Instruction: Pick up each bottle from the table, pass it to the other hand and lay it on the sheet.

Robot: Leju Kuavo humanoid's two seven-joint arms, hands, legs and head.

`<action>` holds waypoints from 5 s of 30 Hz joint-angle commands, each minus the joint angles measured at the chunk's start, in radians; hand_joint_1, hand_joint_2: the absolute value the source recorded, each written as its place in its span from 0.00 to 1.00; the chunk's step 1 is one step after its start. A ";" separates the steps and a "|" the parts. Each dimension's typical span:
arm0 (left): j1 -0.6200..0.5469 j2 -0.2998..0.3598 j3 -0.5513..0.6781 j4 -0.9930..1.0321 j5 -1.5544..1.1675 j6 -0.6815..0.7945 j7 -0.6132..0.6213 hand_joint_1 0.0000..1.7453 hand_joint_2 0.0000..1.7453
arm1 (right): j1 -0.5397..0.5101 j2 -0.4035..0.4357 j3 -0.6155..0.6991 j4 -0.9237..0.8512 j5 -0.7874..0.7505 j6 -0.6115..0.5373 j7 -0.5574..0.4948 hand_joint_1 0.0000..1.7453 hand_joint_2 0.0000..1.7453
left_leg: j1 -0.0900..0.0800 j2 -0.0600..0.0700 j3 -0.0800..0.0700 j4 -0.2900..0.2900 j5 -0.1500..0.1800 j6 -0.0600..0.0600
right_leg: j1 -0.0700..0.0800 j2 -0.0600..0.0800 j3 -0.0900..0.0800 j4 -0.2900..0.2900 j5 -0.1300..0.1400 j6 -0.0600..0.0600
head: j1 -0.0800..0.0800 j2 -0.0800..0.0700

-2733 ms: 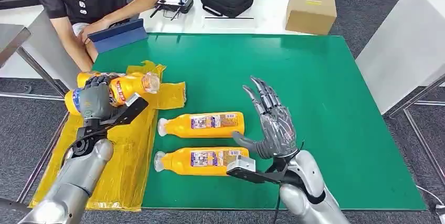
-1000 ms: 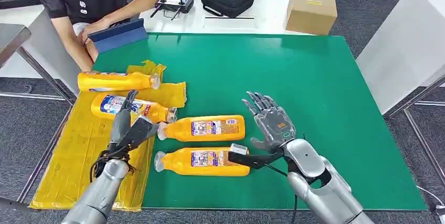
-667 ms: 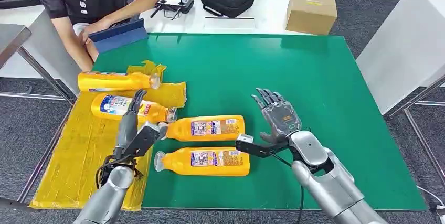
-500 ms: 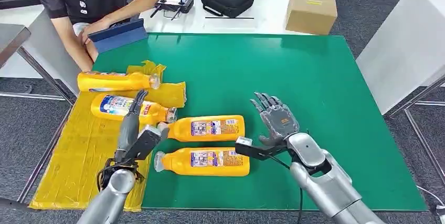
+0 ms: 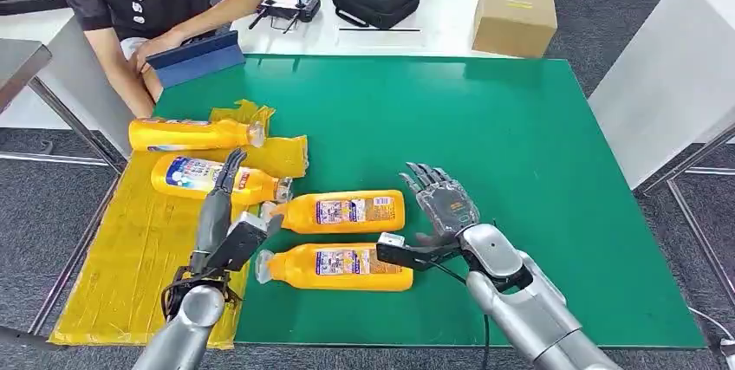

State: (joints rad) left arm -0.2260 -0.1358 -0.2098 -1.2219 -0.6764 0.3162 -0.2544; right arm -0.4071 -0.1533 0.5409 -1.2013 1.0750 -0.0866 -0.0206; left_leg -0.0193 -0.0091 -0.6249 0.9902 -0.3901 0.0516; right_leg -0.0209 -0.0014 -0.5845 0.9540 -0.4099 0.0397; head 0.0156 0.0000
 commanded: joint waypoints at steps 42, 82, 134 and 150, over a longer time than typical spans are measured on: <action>-0.002 -0.002 -0.005 -0.020 0.022 -0.021 0.009 0.00 1.00 | -0.248 0.199 0.103 0.443 -0.030 -0.131 -0.053 0.00 1.00 | 0.001 0.003 0.004 0.000 -0.002 -0.004 | 0.001 0.003 0.004 0.000 -0.001 -0.003 | 0.000 0.000; -0.024 -0.012 -0.046 -0.042 0.059 -0.029 -0.001 0.00 1.00 | -0.338 0.265 0.119 0.611 -0.165 -0.021 -0.062 0.00 1.00 | 0.001 0.001 0.005 0.001 -0.002 -0.005 | 0.001 0.001 0.005 0.000 -0.002 -0.003 | 0.000 0.000; -0.034 -0.019 -0.042 -0.036 0.083 -0.023 -0.023 0.00 1.00 | -0.347 0.347 0.185 0.789 -0.108 0.022 0.024 1.00 1.00 | 0.001 -0.001 0.004 -0.001 0.000 -0.003 | 0.001 -0.001 0.004 -0.001 -0.001 -0.002 | 0.000 0.000; -0.022 -0.022 -0.034 -0.052 0.083 -0.021 -0.026 0.00 1.00 | -0.339 0.336 0.183 0.773 -0.072 -0.039 0.042 1.00 1.00 | 0.001 -0.001 0.005 -0.001 0.000 -0.003 | 0.001 -0.001 0.005 -0.001 -0.001 -0.002 | 0.000 0.000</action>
State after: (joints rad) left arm -0.2306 -0.1663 -0.2426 -1.2966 -0.5955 0.2952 -0.2811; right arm -0.7377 0.2018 0.6882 -0.4864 0.9884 -0.0926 0.0061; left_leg -0.0192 -0.0089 -0.6227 0.9902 -0.3893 0.0517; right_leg -0.0212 -0.0013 -0.5831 0.9542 -0.4098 0.0396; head 0.0153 0.0000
